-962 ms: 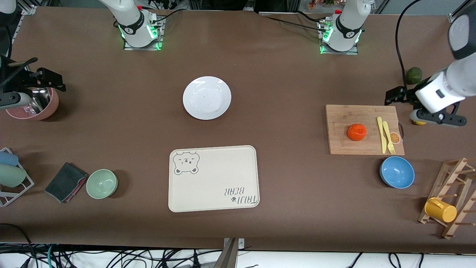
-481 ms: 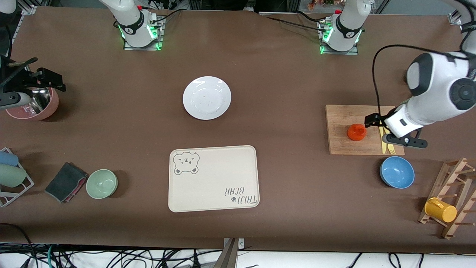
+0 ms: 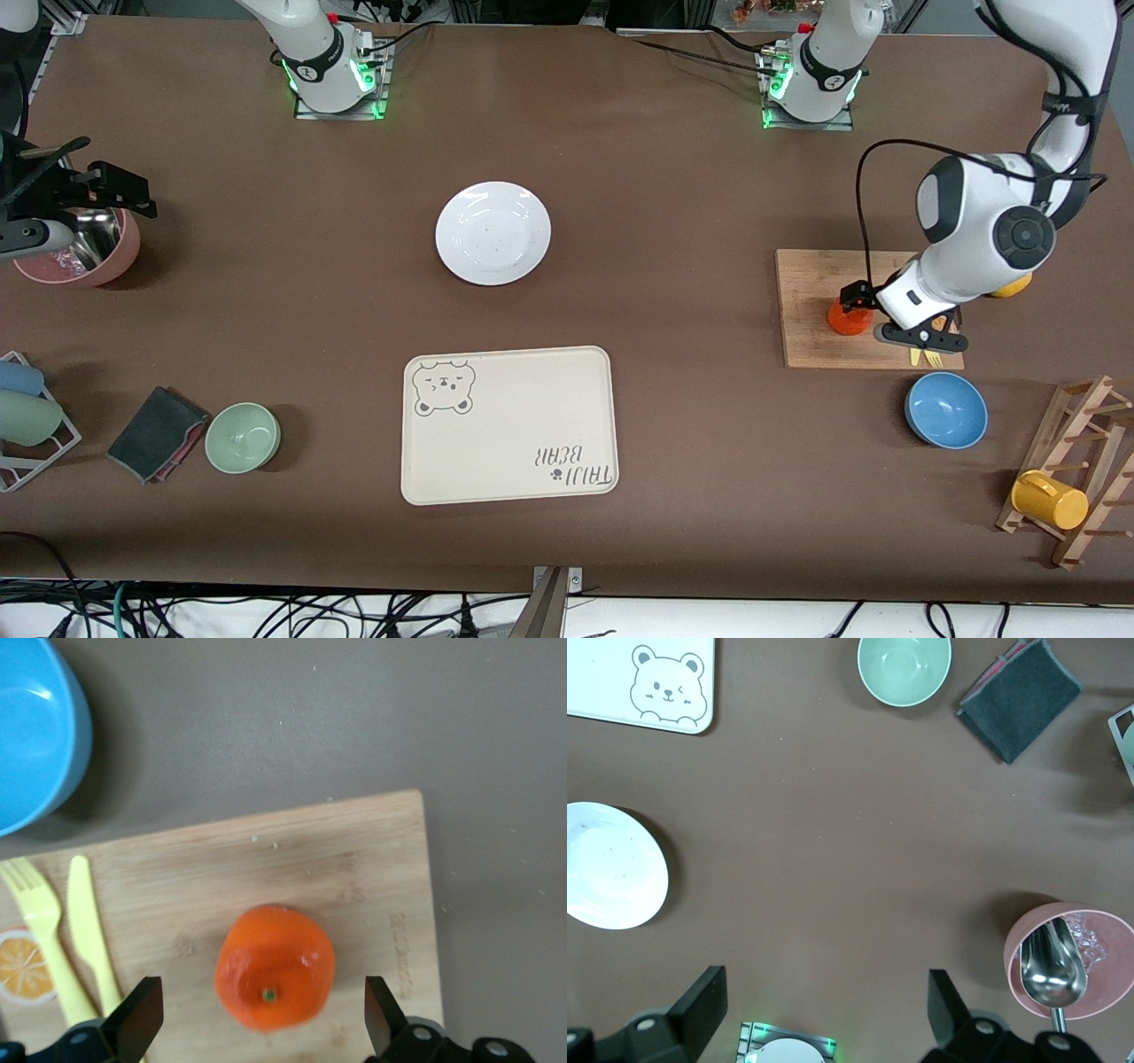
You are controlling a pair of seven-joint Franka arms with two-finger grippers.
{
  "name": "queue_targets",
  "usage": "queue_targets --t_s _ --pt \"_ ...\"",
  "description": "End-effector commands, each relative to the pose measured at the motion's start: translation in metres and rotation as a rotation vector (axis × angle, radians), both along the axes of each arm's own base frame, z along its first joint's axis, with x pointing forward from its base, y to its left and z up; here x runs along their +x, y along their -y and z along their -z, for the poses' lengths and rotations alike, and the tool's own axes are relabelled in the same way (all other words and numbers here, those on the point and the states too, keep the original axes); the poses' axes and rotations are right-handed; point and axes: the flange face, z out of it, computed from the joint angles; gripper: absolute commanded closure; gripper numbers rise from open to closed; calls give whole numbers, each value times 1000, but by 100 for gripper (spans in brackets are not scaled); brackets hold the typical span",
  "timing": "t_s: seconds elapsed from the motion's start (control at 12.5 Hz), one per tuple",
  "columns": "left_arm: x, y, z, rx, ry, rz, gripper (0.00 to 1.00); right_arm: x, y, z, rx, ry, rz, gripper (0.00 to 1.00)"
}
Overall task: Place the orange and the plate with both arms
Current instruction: 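Reach the left gripper down to the orange and grasp it, then carry the orange with the left gripper over the white plate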
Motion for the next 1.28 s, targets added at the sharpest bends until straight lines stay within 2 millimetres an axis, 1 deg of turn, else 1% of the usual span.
queue_targets --t_s 0.0,0.16,0.24,0.32,0.4,0.48,0.56,0.64,0.72,0.8,0.88,0.96,1.04,1.12,1.2 --pt "3 0 33 11 10 -1 0 -1 0 -5 -4 -1 -7 0" --pt "2 0 52 13 3 -2 0 -1 -1 -5 -4 -1 -9 0" --pt "1 0 54 14 -2 -5 0 -1 -1 -5 -4 -1 -9 0" --pt "1 1 55 14 -4 -9 7 -1 -1 -5 -4 -1 -9 0" --pt "-1 1 56 14 -13 -11 31 -1 -1 -5 -4 -1 -9 0" --pt "-3 4 58 14 -20 -5 59 -1 -1 -5 -4 -1 -9 0" --pt "-3 5 57 14 -19 -3 72 -2 -1 -5 -4 -4 -8 0" --pt "-4 6 55 14 -17 -2 91 -2 -1 -5 -4 -4 -8 0" --pt "-3 10 52 14 -13 0 100 -2 -1 -5 -4 -4 -8 0" --pt "-1 25 49 12 -14 8 100 -2 -1 -5 -4 -4 -8 0" --pt "4 46 39 14 -15 -7 100 -1 -1 -5 -2 -3 -8 0" --pt "8 75 29 23 -20 -48 100 -2 -1 -5 -2 -4 -8 0" --pt "10 110 19 34 -28 -109 100 -1 0 -5 -2 -3 -7 0" --pt "8 157 9 39 -27 -158 100 -1 0 -5 -2 -3 -7 0" --pt "2 205 0 49 -23 -218 100 -2 0 -5 -2 -4 -7 0"
